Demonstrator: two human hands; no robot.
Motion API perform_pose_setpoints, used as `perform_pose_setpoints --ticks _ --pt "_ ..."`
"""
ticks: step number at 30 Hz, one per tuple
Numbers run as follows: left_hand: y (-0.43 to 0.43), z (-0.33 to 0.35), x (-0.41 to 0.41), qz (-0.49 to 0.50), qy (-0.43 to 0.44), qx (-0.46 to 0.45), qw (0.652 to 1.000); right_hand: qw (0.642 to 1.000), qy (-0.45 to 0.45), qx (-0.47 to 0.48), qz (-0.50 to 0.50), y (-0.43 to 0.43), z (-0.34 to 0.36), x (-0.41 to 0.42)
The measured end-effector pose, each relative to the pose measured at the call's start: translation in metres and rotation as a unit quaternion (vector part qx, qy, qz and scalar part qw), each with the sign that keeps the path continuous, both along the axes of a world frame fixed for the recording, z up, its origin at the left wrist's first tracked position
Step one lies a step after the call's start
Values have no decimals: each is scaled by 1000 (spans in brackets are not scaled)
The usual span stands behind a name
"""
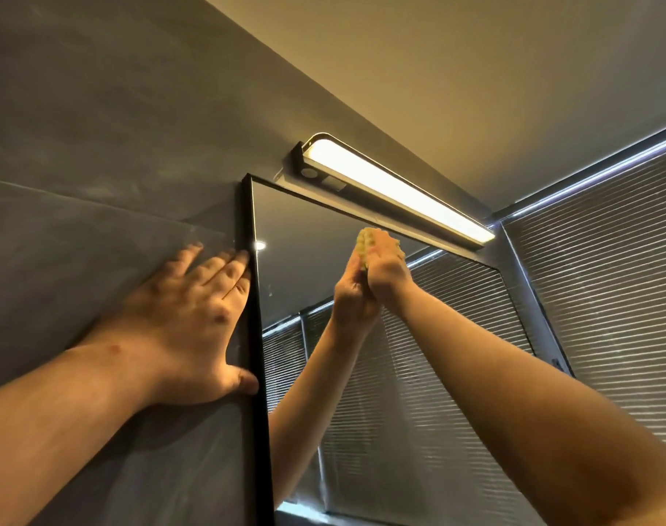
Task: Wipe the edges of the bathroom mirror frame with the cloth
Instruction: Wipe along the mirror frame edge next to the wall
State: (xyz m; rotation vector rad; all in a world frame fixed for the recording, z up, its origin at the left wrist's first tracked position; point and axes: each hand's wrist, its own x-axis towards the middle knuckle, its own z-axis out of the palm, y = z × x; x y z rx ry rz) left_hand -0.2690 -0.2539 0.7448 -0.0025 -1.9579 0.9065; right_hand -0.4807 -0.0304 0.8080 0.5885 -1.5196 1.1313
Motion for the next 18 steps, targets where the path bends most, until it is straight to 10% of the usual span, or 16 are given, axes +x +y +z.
perform_pose_setpoints --ticks 18 --pt "3 1 1 24 -4 -14 1000 997 18 17 67 -26 25 25"
